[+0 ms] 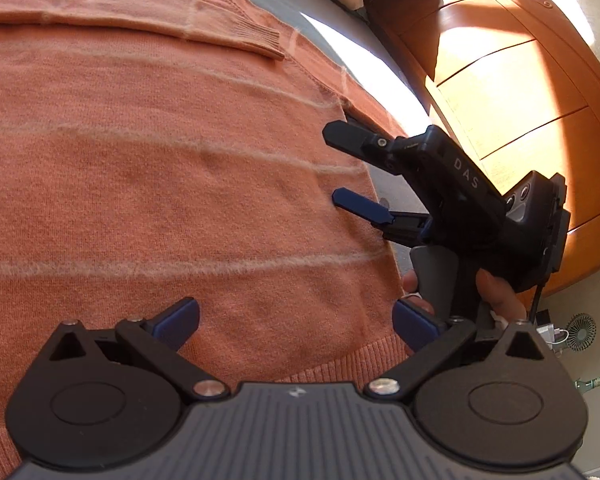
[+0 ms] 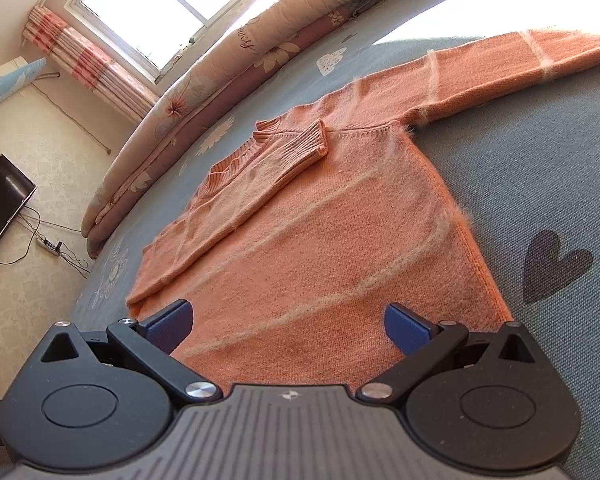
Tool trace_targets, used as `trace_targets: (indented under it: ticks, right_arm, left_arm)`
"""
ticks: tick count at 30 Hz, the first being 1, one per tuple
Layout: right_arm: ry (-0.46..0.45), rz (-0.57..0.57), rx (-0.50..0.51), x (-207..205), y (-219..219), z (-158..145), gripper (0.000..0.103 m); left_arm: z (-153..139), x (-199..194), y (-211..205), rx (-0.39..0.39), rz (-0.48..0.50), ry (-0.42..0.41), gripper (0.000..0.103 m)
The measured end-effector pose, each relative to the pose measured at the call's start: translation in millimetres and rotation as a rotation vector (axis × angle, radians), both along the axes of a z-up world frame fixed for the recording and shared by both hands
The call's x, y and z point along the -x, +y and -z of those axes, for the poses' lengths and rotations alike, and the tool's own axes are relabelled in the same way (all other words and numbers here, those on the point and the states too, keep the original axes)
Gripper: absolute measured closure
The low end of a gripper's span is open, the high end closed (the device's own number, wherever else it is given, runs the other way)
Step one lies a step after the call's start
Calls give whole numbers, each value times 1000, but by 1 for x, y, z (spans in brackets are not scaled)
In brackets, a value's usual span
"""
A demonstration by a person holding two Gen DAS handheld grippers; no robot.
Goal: Fold clothes
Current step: 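Move the open right gripper around to the side edge of the sweater body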
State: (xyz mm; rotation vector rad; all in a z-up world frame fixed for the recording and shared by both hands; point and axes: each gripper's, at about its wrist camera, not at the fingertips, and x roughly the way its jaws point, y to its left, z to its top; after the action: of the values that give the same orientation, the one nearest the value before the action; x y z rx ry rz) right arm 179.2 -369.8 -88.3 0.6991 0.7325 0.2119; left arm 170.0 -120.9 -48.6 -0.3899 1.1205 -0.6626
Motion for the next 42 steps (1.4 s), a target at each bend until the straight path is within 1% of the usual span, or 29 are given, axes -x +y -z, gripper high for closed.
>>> trace_targets:
  ticks: [3,5,9,11,13,15,18,19,21,23,24,26,28,29,31,34,36,38,39,42]
  right_arm:
    - [3,-4,7,0,1,0,0]
    - [5,-6,14,-1,2,0,0]
    - [7,-10,30,-1,4,1,0]
    - [7,-10,37,-1,5,1,0]
    - [7,-10,40,-1,5,0,0]
    - [6,-12,45,-1,6,0,0]
    - [4,-15,57,-1,8,1,0]
    - [3,-17,64,-1,9,1,0]
    - [1,-21,79,-1,11,1,0]
    - [-2,-26,99,-1,14,1,0]
    - [-5,-28,110,0,16,0,0]
    - [-17,-51,113,2,19,-3,0]
    - [-38,-84,81,6,21,-5,0]
    - [-53,-107,49,8,23,-7,0]
    - [-79,-154,-20,14,26,-11,0]
    - [-90,-230,-141,27,39,-15,0]
    - [-85,-301,-226,39,52,-10,0]
    - [-58,-347,-272,48,67,-4,0]
    - [-43,-364,-286,52,74,-1,0]
    - [12,-403,-278,55,97,4,0]
  left_arm:
    - [-29,0,17,-27,-51,-35,1]
    - [-49,2,29,-76,-88,-60,1]
    - [-76,14,51,-137,-142,-90,1]
    - [-80,20,61,-142,-167,-77,1]
    - [-71,24,67,-126,-177,-44,1]
    - [-58,26,72,-126,-191,-15,1]
    - [-29,22,76,-149,-228,50,1]
    - [-19,21,76,-170,-240,58,1]
    - [-9,17,74,-220,-251,34,1]
    - [-3,14,71,-259,-265,-9,1]
    - [-3,13,71,-261,-271,-28,1]
    - [-5,12,73,-230,-282,-51,1]
    - [-10,10,78,-207,-293,-86,1]
    - [-13,10,81,-212,-304,-109,1]
    - [-18,8,88,-247,-328,-156,1]
    - [-21,5,98,-326,-350,-223,1]
    - [-20,2,103,-354,-359,-251,1]
    - [-17,-2,107,-348,-355,-265,1]
    - [-15,-5,108,-329,-343,-262,1]
    - [-11,-10,107,-289,-310,-275,1]
